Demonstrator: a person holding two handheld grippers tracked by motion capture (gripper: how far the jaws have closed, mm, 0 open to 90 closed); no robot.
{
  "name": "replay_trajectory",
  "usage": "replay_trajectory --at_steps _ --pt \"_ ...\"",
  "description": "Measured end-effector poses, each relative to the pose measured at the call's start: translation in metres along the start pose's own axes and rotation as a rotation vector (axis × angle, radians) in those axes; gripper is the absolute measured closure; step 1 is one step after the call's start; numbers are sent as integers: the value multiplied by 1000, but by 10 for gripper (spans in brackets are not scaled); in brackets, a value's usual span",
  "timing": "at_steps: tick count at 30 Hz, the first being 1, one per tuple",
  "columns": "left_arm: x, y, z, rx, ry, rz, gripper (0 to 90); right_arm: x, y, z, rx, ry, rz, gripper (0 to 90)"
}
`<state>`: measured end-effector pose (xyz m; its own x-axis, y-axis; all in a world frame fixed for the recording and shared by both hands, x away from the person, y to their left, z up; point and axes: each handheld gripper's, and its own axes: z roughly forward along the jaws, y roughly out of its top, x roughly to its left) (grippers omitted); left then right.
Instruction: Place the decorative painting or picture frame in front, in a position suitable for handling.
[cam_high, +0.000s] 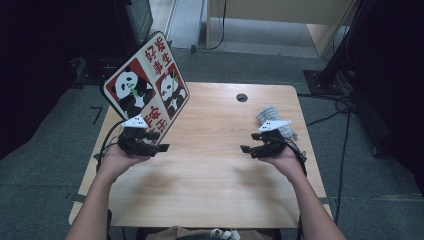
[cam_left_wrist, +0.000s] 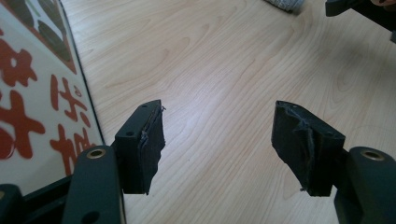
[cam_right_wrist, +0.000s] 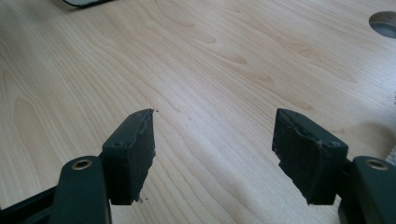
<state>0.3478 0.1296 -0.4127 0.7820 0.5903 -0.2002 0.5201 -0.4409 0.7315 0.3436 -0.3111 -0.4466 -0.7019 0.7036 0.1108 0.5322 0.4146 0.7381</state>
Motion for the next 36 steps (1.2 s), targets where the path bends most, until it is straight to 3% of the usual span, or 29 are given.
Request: replay_trajectory --at_steps 11,19,28,31,36 --pt "7 -13 -20 -10 27 -38 349 -3 5 4 1 -7 -12 311" --pt "15 -21 -37 -44 45 -79 360 -4 5 6 11 -12 -20 311" --pt "29 -31 -55 -74 66 -136 390 -2 7 5 -6 5 -32 311" --pt "36 -33 -58 -84 94 -167 395 -2 7 6 2 4 -32 311" --pt "46 -27 -63 -95 116 -194 402 -1 6 6 11 -2 -37 311"
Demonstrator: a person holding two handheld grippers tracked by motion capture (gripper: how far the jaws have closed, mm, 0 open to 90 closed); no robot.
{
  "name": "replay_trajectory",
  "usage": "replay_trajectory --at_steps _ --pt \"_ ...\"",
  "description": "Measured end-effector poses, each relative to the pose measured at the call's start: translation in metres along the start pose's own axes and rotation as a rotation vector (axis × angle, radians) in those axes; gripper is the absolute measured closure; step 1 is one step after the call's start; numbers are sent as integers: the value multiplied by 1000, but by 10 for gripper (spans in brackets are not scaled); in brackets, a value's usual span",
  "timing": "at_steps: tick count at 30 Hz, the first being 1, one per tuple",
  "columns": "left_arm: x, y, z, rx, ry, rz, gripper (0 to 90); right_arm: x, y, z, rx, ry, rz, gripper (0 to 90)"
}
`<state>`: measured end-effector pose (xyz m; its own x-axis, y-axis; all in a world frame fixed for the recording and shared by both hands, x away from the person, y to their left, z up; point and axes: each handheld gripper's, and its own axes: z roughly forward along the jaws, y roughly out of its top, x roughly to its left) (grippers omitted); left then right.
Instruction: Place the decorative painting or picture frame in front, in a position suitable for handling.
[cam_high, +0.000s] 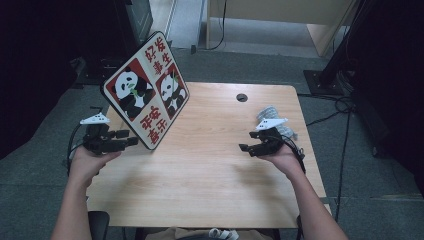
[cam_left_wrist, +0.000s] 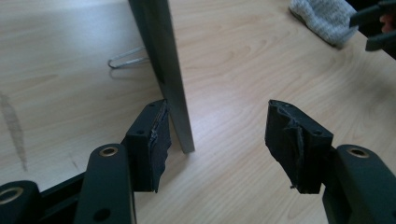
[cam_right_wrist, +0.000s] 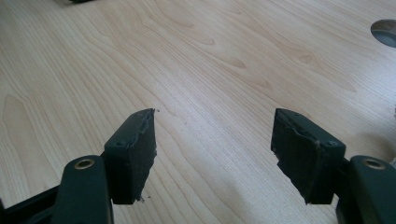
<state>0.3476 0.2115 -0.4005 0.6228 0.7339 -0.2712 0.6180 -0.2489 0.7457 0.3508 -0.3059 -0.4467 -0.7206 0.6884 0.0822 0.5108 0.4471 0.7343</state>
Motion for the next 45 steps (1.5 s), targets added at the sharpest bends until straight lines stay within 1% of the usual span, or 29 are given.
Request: replay_trajectory --at_steps 1,2,7,8,12,14,18,21,23,30,34,36,39,41,42,44,45 --pt "1 2 -1 -8 -6 -3 402 0 0 0 -2 0 -3 311" --pt "3 6 -3 -6 -10 -8 401 0 0 -1 -3 -1 -1 311" --pt "16 16 -11 8 27 -24 402 -1 0 -2 -6 0 2 311" --pt "17 18 -12 13 30 -22 402 -1 -1 -2 -4 0 -1 311" --pt "21 28 -17 8 38 -24 400 -1 -1 -1 3 -1 1 311" --pt "22 35 -19 5 44 -19 399 0 -1 -1 6 -3 0 311" --pt "22 51 -24 7 45 -4 401 0 -1 0 10 -5 -6 311" --pt "21 64 -27 -1 43 -2 402 0 -1 1 14 -5 -6 311" --pt "21 72 -30 1 37 -14 404 0 -2 1 16 -7 -8 311" --pt "17 102 -38 12 71 7 411 0 -2 1 26 -5 -13 311" --pt "21 120 -39 22 73 12 412 1 -2 2 31 -10 -13 311" --pt "23 129 -40 25 68 17 413 1 -2 2 34 -12 -23 311" --pt "25 141 -39 29 68 22 414 1 -3 3 41 -17 -24 311" --pt "26 147 -38 24 59 21 415 1 -3 3 43 -18 -19 311" --pt "26 151 -38 31 62 24 415 1 -3 3 44 -20 -17 311" --pt "29 160 -36 32 56 18 416 1 -3 3 45 -20 -15 311" --pt "31 163 -34 39 61 13 417 1 -3 3 45 -19 -18 311"
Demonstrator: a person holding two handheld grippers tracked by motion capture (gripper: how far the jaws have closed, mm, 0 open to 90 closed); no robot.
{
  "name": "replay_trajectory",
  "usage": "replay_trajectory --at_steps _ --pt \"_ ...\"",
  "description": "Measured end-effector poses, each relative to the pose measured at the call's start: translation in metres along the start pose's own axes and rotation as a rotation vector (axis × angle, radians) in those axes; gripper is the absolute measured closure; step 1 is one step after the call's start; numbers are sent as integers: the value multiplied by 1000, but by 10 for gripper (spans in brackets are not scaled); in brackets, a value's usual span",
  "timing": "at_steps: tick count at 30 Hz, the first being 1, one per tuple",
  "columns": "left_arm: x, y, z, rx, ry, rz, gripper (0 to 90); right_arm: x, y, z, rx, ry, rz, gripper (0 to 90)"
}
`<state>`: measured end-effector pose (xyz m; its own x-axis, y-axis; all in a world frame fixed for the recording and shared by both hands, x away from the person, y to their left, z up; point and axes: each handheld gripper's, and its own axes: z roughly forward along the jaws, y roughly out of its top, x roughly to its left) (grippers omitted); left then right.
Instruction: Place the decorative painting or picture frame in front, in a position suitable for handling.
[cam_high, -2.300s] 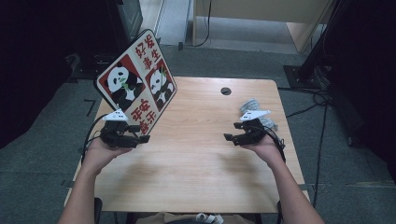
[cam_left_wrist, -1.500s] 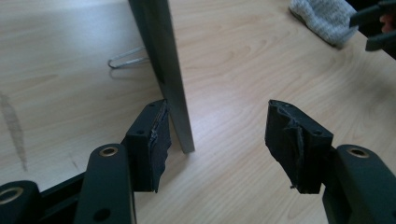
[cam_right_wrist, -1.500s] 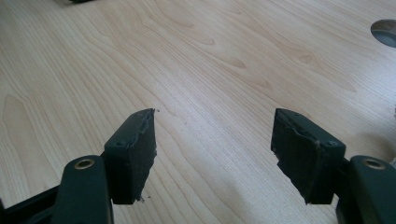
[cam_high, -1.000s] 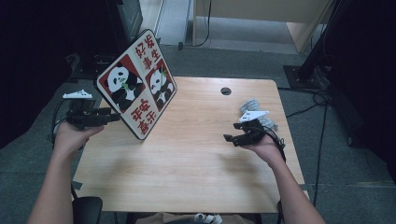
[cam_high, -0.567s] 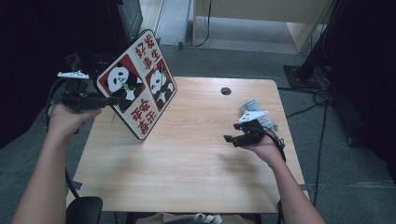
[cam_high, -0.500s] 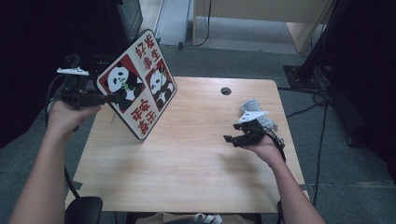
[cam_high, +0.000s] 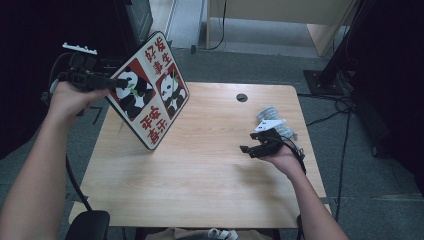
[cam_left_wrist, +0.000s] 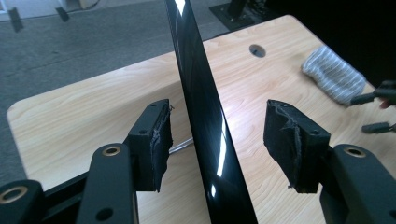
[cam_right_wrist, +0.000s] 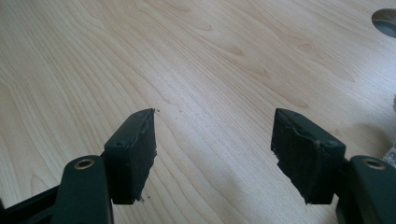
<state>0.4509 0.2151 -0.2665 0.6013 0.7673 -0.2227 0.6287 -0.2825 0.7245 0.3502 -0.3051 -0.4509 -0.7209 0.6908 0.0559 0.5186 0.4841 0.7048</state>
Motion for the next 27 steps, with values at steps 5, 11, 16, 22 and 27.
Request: replay_trajectory --at_steps 5,11,16,22,27 --pt "6 15 4 5 -11 -22 430 0 -1 1 7 4 -4 311" --pt "9 34 12 50 -10 -33 463 -2 -2 1 7 1 11 311" --pt "11 48 18 78 -3 -33 482 -3 -4 -1 4 -6 17 311" --pt "17 62 26 115 -3 -47 507 -3 -7 -4 6 -14 21 311" --pt "16 70 35 163 12 -45 547 -3 -10 -6 9 -18 23 311"
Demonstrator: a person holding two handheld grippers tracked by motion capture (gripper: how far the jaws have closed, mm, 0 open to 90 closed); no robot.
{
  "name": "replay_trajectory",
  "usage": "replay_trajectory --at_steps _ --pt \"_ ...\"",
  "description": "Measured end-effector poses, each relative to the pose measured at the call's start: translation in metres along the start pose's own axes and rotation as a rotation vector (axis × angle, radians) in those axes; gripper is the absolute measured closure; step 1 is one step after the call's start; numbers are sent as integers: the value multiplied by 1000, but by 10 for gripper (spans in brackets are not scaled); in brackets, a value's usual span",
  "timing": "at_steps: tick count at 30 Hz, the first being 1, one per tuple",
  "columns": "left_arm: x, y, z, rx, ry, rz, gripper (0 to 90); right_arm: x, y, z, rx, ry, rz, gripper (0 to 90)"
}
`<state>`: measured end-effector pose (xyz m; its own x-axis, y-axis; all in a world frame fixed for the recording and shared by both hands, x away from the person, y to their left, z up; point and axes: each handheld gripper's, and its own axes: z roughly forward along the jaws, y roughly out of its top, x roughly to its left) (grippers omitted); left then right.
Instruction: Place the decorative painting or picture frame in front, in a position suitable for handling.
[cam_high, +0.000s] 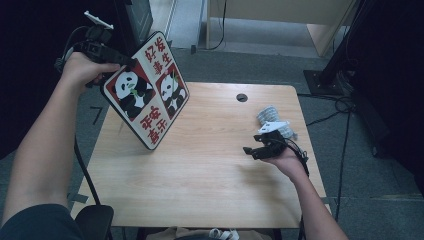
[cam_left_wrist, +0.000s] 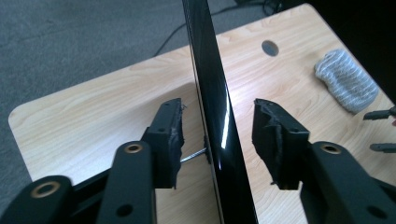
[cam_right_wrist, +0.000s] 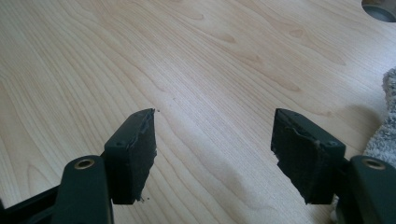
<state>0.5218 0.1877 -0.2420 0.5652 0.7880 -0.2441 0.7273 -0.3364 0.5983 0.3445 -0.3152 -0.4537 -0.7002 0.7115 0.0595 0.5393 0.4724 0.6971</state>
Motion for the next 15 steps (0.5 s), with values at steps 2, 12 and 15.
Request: replay_trajectory --at_steps 2,12,15 --pt "0 3 4 16 -4 14 599 0 -1 0 -2 -3 2 311" --pt "2 15 21 150 -5 28 730 -3 -2 -3 -6 -11 13 311" --pt "0 17 24 173 -5 25 766 -5 -2 -3 -7 -14 12 311"
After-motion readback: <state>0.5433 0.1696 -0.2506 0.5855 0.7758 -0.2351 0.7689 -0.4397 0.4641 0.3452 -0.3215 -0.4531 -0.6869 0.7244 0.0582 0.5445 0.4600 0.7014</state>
